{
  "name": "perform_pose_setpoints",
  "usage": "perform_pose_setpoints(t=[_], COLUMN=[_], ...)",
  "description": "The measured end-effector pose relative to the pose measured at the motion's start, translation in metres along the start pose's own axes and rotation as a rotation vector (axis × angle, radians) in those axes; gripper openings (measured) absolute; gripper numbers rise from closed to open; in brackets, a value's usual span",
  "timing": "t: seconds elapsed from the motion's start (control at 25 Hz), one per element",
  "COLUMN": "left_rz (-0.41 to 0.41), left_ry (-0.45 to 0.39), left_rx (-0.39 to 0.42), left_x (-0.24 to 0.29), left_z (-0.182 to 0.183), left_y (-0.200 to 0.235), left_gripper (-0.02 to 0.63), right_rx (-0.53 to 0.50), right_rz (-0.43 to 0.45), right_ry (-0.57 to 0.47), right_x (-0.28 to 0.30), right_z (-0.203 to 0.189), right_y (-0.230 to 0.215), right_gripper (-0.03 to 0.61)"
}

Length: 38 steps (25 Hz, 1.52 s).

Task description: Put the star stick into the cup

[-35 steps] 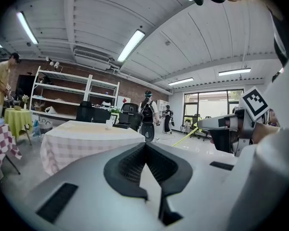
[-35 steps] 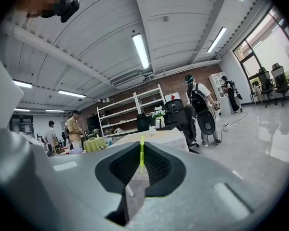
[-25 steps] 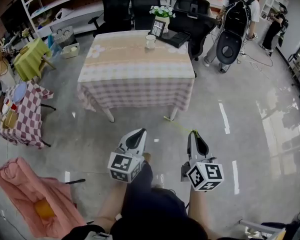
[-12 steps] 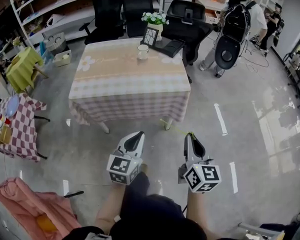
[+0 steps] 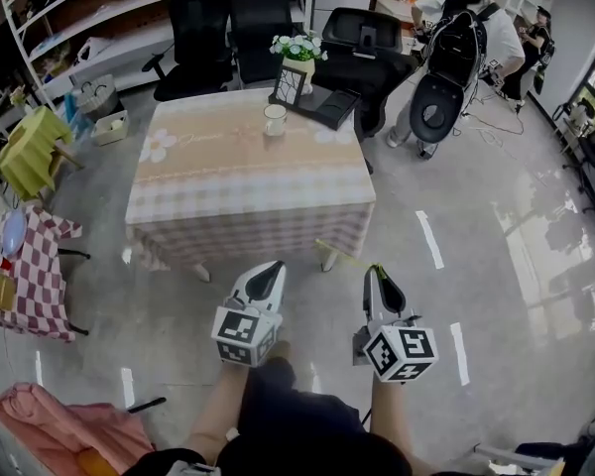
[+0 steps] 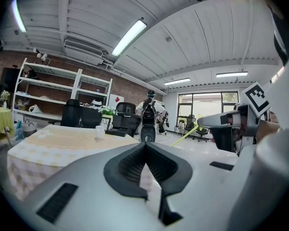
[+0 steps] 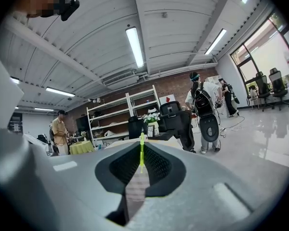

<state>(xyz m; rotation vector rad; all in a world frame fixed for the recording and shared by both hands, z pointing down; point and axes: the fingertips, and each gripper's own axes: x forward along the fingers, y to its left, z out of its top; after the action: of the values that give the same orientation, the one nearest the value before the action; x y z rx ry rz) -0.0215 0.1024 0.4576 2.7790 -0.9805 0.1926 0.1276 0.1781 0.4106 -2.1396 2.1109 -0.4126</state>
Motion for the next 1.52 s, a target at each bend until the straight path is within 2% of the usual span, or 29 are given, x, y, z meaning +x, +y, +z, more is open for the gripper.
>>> perform_pose_setpoints(t=[0.8,1.28,1.52], left_rz=[-0.017,-0.026,-0.015], left_ry=[0.004,0.012,0.016], left_rx=[0.017,0.034,0.011], left_x=[0.042,0.049,0.045], left_z=[0.016,0.016,0.012], left_y=[0.083,0.112,0.123], left_gripper=[0.009,0.009,0.009], right_rx=[-0.002,-0.001,0.007], right_rz=[-0.02,-0.021,0.0], right_ry=[-0.025,-0.029,-0.029], right_x=[0.089,0.12,0.127], right_z=[0.008,0.005,0.005], right_y=[0.021,0.035,0.048], right_gripper=[0.02,0.02,0.02])
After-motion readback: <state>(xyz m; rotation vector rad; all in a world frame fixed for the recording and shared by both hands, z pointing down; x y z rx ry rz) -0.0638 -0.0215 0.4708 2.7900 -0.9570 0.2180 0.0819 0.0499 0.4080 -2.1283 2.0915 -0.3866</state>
